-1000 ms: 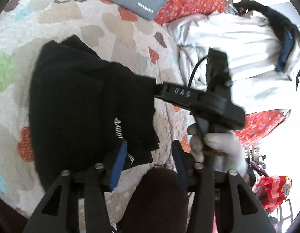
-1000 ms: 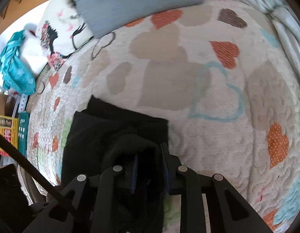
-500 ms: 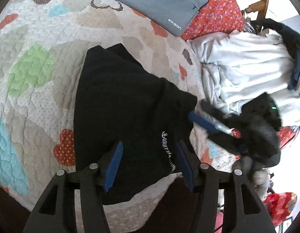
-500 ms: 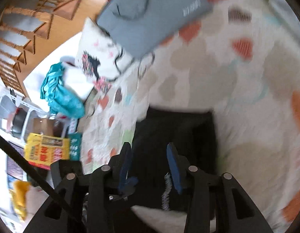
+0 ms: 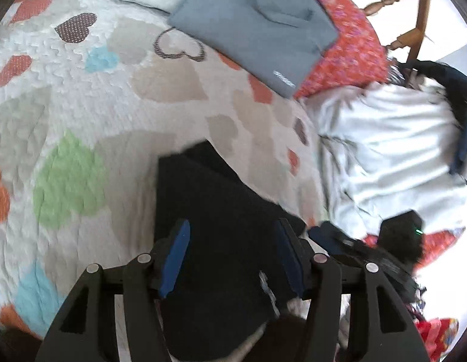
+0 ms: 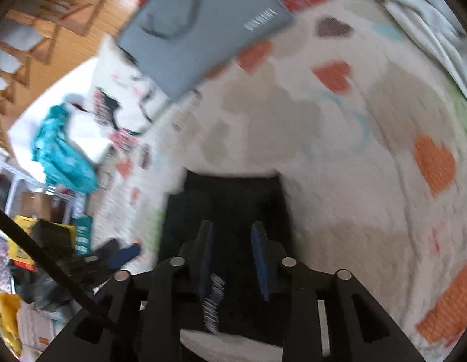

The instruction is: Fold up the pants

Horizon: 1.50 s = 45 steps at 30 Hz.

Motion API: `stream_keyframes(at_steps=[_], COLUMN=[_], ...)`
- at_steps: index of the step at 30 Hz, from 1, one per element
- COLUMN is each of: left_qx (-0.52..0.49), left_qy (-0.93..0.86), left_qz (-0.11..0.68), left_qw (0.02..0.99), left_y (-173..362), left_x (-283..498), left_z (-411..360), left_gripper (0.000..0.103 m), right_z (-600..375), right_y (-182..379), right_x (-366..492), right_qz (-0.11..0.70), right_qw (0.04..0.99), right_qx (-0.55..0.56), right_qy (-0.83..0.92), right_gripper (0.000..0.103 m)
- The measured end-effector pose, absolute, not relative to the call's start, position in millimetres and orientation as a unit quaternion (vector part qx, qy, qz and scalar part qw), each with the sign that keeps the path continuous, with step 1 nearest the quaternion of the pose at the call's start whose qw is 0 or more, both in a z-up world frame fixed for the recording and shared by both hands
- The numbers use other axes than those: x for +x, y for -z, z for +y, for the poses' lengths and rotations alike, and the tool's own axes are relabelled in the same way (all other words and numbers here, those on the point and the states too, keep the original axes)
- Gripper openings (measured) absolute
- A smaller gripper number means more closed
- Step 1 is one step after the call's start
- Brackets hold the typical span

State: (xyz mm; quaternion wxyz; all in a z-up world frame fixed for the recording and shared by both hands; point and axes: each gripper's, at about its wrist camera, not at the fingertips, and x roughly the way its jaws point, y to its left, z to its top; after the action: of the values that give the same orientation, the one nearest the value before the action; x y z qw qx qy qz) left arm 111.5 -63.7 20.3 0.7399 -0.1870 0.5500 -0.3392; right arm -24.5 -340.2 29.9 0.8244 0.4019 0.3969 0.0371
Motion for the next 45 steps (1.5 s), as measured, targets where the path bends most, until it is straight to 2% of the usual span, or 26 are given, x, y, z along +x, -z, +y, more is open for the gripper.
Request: stream_keyframes(at_steps=[4,6,9,13,17,20,23,25,27,29,32,35,37,39,41,44,45], left_qx=[-0.203,-0.203,-0.207,-0.21,-0.189,-0.159,-0.14,-0.122,-0.101,-0.074,-0.062,-0.093,-0.097,-0.09,-0.079,-0.076,-0.083], left_qy=[0.313,0.304,0.305,0.315,0.319,0.335,0.352,0.344,0.331,0.327,0.325,0.345,0.346,0.341,0.331,0.313,0.308], left_qz=[0.59,0.595,0.59,0.597,0.585,0.571,0.56,0.563,0.562,0.548,0.551,0.538,0.513,0.489,0.462,0.444,0.448], left_qw=[0.716,0.716,0.719,0.707,0.721,0.733,0.737,0.741,0.751,0.766,0.766,0.763,0.779,0.798,0.819,0.836,0.835], left_y=[16.6,31.0,33.7,26.6,4.8,-8.2,-6.9,6.2,19.7,21.0,15.5,-6.1,-27.4,-44.9,-59.1,-65.2,-62.0], left_x=[142.4,150.5,157.8,166.4,143.0,104.2,66.9,52.0,46.0,42.9,42.2,40.0,37.3,35.6,34.5,41.7,47.5], left_z=[-81.0,-87.3,-91.2,-90.4,-72.7,-59.9,-55.6,-59.2,-65.1,-70.1,-72.8,-60.8,-48.5,-38.7,-29.9,-21.7,-19.9], left_gripper=[0.057,0.057,0.058,0.058,0.058,0.058,0.06,0.06,0.06,0.063,0.067,0.066,0.066,0.067,0.069,0.085,0.087], right_z=[-329.1,-327.0,-328.0,-332.6,-333.6,-317.8,-305.8,-303.9,-308.0,-313.6,-312.2,-312.1,-315.5,-325.2,-336.7,-351.5,-354.9], right_y=[-5.6,18.7,35.4,31.4,-0.5,-17.4,-7.8,13.8,38.1,45.8,43.0,29.0,12.8,-1.0,-5.2,-3.0,-1.5], right_x=[19.2,39.3,54.1,58.5,24.8,-19.9,-55.8,-68.9,-77.1,-80.4,-76.9,-76.0,-81.5,-90.2,-95.2,-94.5,-92.7], right_qz=[0.395,0.417,0.422,0.411,0.374,0.374,0.391,0.424,0.419,0.407,0.411,0.405,0.388,0.377,0.374,0.381,0.386], right_qw=[0.784,0.767,0.765,0.765,0.778,0.783,0.779,0.774,0.757,0.742,0.739,0.753,0.774,0.792,0.796,0.795,0.794], right_qx=[0.47,0.485,0.487,0.495,0.501,0.487,0.48,0.466,0.499,0.53,0.532,0.515,0.498,0.479,0.473,0.471,0.469], right_qy=[-0.091,-0.058,-0.017,-0.025,-0.063,-0.092,-0.1,-0.06,-0.049,-0.046,-0.044,-0.06,-0.058,-0.048,-0.04,-0.026,-0.022], right_gripper=[0.042,0.041,0.03,0.032,0.043,0.046,0.046,0.046,0.036,0.031,0.032,0.039,0.05,0.065,0.068,0.068,0.07])
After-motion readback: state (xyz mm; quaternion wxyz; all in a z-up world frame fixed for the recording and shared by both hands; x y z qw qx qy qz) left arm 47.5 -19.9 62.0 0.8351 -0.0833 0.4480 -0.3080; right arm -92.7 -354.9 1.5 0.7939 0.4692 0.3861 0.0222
